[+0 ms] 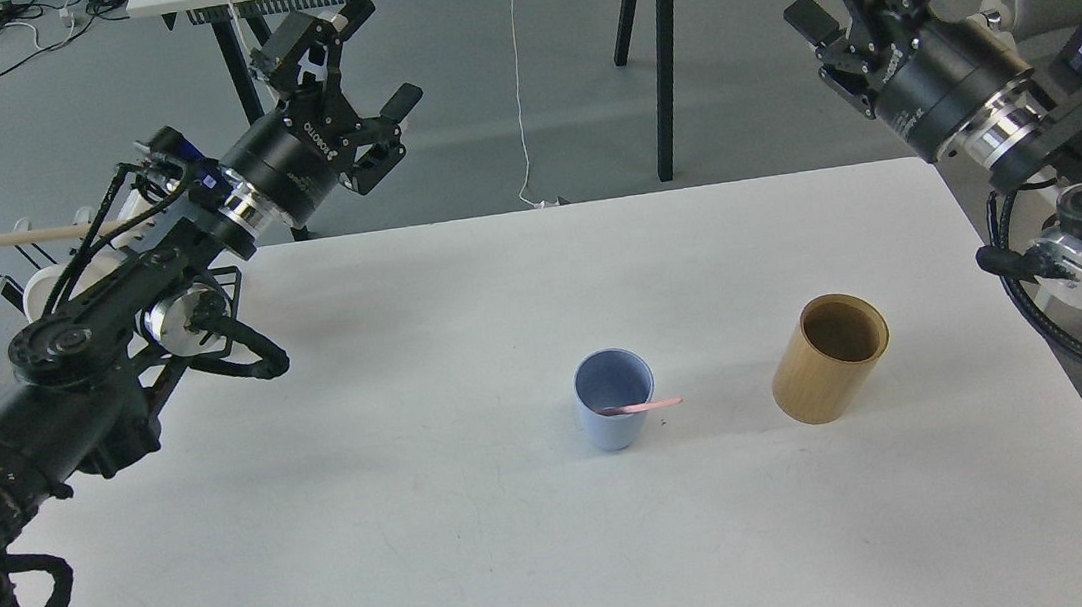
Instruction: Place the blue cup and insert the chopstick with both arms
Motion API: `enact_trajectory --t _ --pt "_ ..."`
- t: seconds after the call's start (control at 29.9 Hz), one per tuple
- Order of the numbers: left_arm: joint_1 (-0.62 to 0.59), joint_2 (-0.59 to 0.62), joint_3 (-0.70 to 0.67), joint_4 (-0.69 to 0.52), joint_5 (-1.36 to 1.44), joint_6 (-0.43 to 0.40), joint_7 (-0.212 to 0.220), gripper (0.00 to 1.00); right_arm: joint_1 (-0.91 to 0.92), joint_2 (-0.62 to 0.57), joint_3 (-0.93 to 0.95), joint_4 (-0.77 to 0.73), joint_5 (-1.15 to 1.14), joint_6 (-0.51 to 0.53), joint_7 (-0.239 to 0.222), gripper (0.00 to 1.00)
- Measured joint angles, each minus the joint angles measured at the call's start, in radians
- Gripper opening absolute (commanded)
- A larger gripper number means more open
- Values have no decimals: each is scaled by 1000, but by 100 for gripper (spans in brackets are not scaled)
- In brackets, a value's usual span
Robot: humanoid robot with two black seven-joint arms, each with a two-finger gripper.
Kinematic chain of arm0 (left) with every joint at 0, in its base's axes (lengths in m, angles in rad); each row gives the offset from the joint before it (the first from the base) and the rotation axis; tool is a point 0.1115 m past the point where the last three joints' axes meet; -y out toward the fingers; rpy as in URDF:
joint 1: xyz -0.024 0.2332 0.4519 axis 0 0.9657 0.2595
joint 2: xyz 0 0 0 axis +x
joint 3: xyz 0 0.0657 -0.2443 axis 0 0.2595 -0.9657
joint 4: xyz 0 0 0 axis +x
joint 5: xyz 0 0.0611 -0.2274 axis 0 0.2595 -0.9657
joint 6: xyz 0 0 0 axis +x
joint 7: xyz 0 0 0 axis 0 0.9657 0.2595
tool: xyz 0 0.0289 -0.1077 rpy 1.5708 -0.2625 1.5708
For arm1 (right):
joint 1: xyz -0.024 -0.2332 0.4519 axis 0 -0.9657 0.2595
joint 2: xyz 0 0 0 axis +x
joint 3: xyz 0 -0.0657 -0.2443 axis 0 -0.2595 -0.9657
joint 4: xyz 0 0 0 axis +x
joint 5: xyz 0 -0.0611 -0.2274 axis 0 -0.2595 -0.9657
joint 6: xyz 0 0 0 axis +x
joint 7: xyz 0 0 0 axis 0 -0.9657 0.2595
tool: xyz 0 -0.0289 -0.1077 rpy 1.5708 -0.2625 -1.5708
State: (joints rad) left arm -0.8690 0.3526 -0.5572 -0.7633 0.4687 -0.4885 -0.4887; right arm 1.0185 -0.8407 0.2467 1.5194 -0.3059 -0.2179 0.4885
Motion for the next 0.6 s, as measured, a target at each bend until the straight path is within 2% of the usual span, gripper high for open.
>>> enact_trajectory --t 0.2,0.3,0.4,0.6 --pt "29 65 -3 -44 -12 0 0 97 -33 3 61 -139 143 467 0 99" --pt "52 71 -5 -47 -19 0 0 97 -54 29 77 -209 186 626 0 99" --pt "77 72 -21 -67 -23 0 0 97 -66 53 98 -256 212 683 0 99" --pt "116 72 -59 -106 -23 0 0 97 -87 70 127 -288 231 691 0 99"
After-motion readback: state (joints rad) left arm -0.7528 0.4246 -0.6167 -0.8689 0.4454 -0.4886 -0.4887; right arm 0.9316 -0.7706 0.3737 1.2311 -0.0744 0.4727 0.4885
